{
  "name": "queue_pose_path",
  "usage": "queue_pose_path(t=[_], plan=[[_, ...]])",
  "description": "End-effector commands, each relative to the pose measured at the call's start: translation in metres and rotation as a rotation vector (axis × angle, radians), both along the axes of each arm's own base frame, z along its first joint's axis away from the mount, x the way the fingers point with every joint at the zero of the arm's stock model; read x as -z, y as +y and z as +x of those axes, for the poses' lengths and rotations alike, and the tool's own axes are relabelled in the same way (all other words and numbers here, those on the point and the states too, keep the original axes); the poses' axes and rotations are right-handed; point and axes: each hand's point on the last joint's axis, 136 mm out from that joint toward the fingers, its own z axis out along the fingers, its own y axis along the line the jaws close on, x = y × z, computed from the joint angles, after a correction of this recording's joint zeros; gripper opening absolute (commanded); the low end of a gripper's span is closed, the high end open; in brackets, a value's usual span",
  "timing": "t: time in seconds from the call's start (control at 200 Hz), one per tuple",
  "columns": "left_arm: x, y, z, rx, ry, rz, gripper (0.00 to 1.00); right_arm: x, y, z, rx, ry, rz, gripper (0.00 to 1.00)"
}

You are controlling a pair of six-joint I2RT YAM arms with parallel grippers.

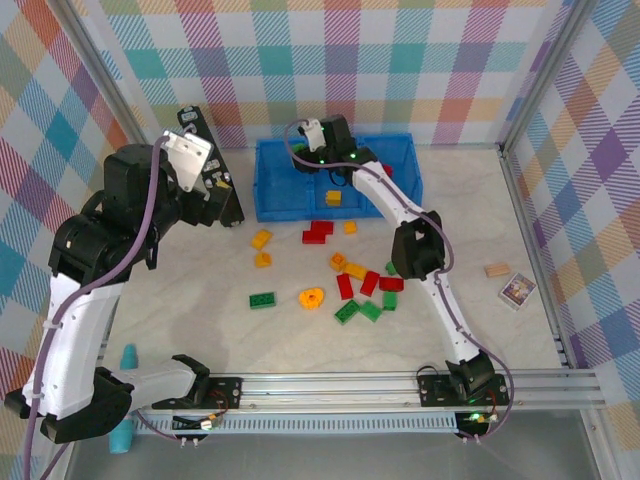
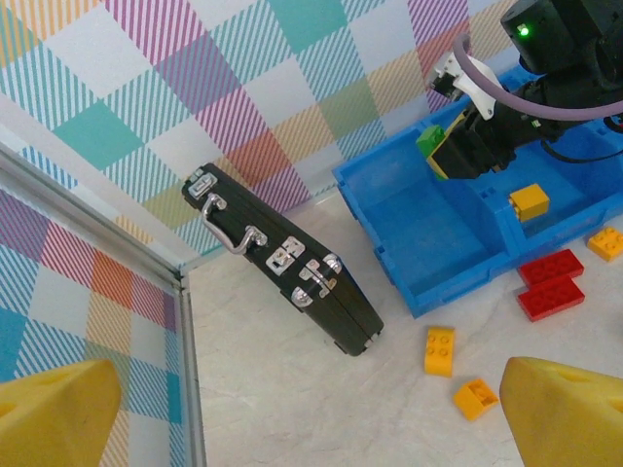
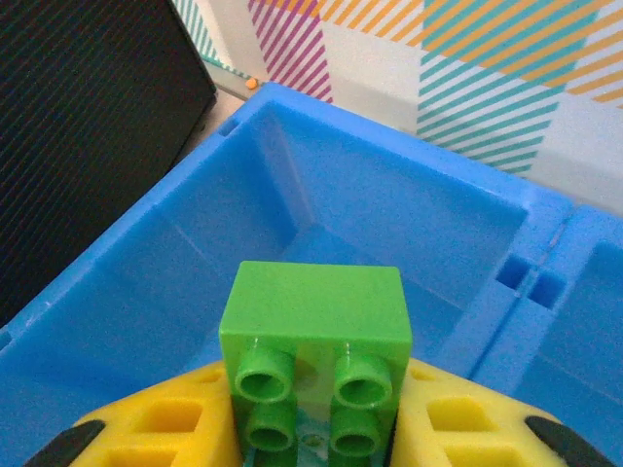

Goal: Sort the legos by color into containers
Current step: Place the lego in the container.

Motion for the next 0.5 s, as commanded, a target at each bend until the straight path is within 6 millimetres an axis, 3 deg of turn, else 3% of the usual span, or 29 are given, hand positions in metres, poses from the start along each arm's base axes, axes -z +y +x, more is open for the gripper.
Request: queue_pose_path(t=[0.0,0.275,0.495], plan=[[0.003,0.000,0.000,0.000,0.006,0.028,1.00,0.002,0.010,-0.002,-0.041,0.006,0.047,0.35],[0.004,-0.001,0.002,0.001,0.014,0.024,1.00,0.018,0.019,-0.003,-0.047,0.018,0.042,0.40],[0.001,-0.001,0.001,-0.001,0.010,0.016,1.00,0.017,0.017,-0.006,-0.059,0.016,0.018,0.54]])
